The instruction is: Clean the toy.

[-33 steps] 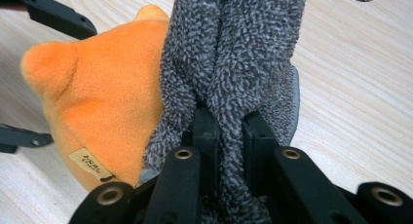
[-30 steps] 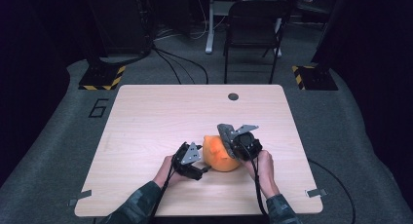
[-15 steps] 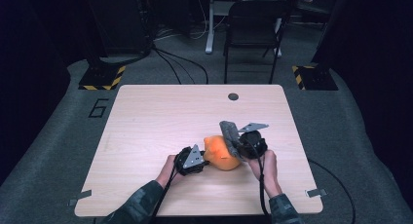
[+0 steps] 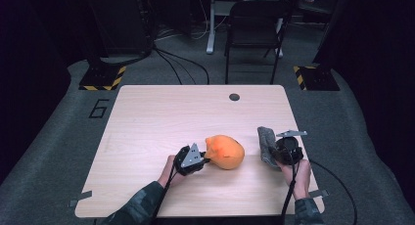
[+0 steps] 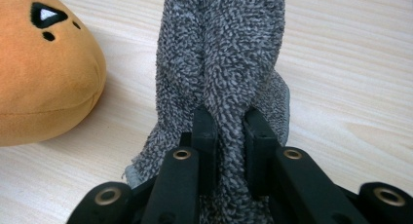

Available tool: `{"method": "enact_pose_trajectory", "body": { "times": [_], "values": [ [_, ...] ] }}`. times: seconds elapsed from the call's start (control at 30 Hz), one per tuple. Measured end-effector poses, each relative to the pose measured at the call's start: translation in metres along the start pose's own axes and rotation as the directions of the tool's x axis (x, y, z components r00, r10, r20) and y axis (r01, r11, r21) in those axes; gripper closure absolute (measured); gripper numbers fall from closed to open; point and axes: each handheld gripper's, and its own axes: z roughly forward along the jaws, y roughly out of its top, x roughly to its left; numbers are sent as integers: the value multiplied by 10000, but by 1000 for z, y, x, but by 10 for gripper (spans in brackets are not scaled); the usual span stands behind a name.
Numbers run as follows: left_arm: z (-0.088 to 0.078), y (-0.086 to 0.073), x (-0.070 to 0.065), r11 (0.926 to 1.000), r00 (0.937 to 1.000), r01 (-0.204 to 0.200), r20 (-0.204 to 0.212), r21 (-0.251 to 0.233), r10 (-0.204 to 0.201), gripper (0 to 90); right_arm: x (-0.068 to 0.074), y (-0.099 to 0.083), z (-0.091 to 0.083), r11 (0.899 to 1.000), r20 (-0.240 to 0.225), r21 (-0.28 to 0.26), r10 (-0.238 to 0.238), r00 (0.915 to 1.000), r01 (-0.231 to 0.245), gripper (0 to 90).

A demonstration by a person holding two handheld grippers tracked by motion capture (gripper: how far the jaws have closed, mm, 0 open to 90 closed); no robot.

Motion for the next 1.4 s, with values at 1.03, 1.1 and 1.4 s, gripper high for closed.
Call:
{"method": "enact_pose_trajectory", "body": {
  "times": [1.03, 1.1, 1.4],
  "values": [
    [-34, 29, 18, 8462, 8308, 5298, 1655, 573, -5313, 781, 6, 4, 1, 9997, 147, -158, -170, 9997, 172, 785],
    [-34, 29, 19, 8370, 8206, 5433, 1693, 653, -5458, 781, 6, 4, 1, 9997, 157, -159, -174, 9997, 177, 785],
    [-26, 21, 21, 7980, 7775, 5947, 1829, 972, -6017, 777, 9, 5, 0, 9993, 152, -278, -265, 9995, 269, 785]
  ]
}}
